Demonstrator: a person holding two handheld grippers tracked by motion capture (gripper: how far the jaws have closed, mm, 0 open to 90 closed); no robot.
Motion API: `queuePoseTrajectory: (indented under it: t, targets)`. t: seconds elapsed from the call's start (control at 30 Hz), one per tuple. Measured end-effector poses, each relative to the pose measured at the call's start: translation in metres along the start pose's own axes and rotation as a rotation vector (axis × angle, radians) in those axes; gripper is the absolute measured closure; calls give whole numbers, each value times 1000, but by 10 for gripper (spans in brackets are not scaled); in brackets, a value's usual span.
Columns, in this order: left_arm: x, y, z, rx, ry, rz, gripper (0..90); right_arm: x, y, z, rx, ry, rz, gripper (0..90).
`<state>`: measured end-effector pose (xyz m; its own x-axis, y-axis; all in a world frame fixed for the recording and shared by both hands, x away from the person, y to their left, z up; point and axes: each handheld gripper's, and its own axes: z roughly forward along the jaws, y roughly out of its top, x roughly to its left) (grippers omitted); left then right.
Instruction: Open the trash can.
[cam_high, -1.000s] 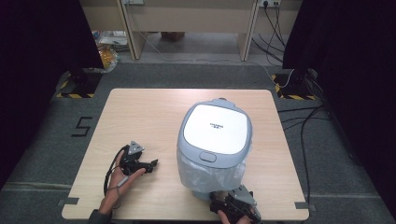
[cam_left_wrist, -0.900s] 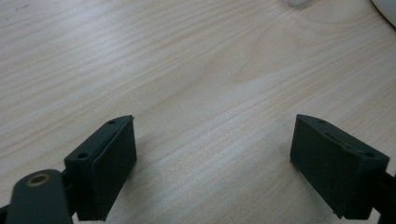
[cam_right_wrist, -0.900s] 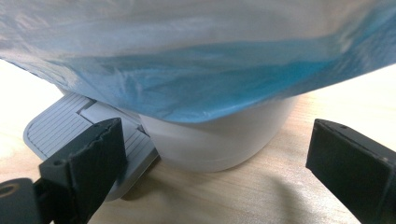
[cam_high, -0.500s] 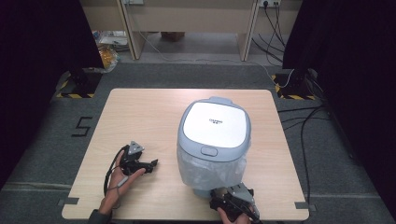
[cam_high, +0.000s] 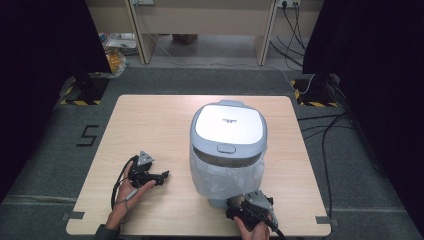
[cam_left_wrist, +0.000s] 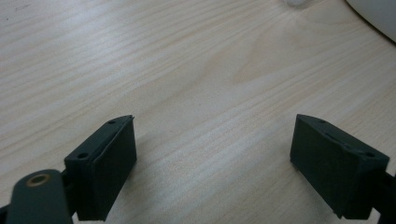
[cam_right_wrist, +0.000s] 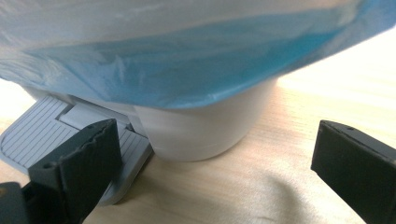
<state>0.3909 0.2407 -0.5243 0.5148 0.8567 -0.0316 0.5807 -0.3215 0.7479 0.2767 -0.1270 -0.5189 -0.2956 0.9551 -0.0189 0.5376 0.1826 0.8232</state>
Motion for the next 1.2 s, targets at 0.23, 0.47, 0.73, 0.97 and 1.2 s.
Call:
queuePoseTrajectory:
  t: [0.23, 0.47, 0.73, 0.97, 1.2]
  targets:
    - [0, 0, 0, -1, 0, -1, 136, -4, 3, 5, 24, -5, 8, 19]
    - [0, 0, 0, -6, 1, -8, 136, -3, 3, 7, 42, -18, -2, 19]
    - [0, 0, 1, -6, 0, -7, 136, -1, 2, 8, 49, -29, -1, 19]
    - [0, 1, 1, -1, 2, -4, 136, -1, 2, 8, 48, -33, 2, 19]
    - [0, 1, 1, -2, 3, -5, 136, -1, 2, 8, 48, -34, 1, 19]
